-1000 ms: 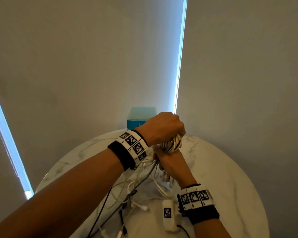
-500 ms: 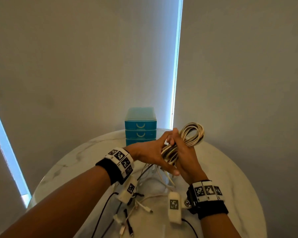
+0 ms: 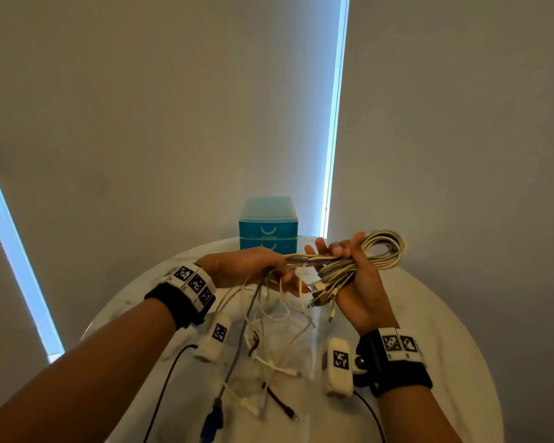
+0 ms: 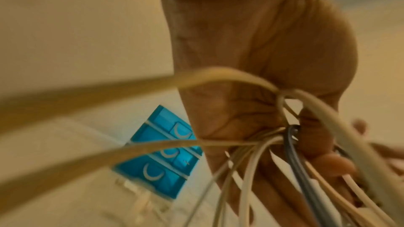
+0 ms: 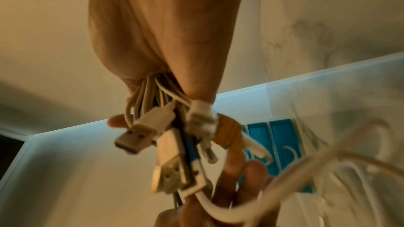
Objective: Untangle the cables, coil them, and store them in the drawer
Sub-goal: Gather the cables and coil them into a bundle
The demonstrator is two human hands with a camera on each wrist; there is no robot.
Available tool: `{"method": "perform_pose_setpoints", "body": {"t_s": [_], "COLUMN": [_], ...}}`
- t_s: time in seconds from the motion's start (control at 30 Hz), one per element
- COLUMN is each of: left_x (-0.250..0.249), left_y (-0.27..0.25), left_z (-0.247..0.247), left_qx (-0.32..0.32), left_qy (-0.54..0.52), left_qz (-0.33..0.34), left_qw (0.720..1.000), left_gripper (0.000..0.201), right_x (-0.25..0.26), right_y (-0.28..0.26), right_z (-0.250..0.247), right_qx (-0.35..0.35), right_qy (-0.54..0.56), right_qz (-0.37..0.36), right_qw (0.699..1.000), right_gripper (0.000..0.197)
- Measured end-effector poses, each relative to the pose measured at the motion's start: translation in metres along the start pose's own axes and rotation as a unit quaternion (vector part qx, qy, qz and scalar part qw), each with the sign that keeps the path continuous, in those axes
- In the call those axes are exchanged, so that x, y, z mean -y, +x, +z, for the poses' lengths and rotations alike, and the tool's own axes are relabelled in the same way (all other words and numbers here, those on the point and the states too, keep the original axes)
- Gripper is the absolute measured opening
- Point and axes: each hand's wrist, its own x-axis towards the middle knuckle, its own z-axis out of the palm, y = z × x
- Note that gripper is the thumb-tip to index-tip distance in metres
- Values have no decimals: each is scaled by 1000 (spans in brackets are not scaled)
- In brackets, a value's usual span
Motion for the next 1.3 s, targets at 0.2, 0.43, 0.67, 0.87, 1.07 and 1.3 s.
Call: {"method": "perform_pose_setpoints", "body": {"t_s": [0.2,0.43,0.67,0.87,1.07,1.3], "left_x": [9,14,10,7,3,0], "left_y": [2,13,26,27,11,16], "left_z": [13,35,35,17,-1,-3], "left_qx": [65,99,-23,-67,11,-271], "left_qy": [-249,-244,-70,-142,-25,482], "left_qz": [-6,-40,-50,3,-58,-24], "left_qw": [966,964,996,988,998,833], "left_gripper": [20,66,64,46,61,67], "right_x": [1,7,16,11,11,-2], "right_y": [5,9,9,12,11,13], "right_z": [-6,-15,-22,-18,-16,0], "right_qx": [-7,-22,-76,-63,-66,-169], "right_qy": [45,30,9,-4,53,-62], "right_qz": [-29,-40,-56,-66,-45,-17], "right_qw": [999,999,996,996,995,984], "right_gripper": [53,52,52,52,52,50]}}
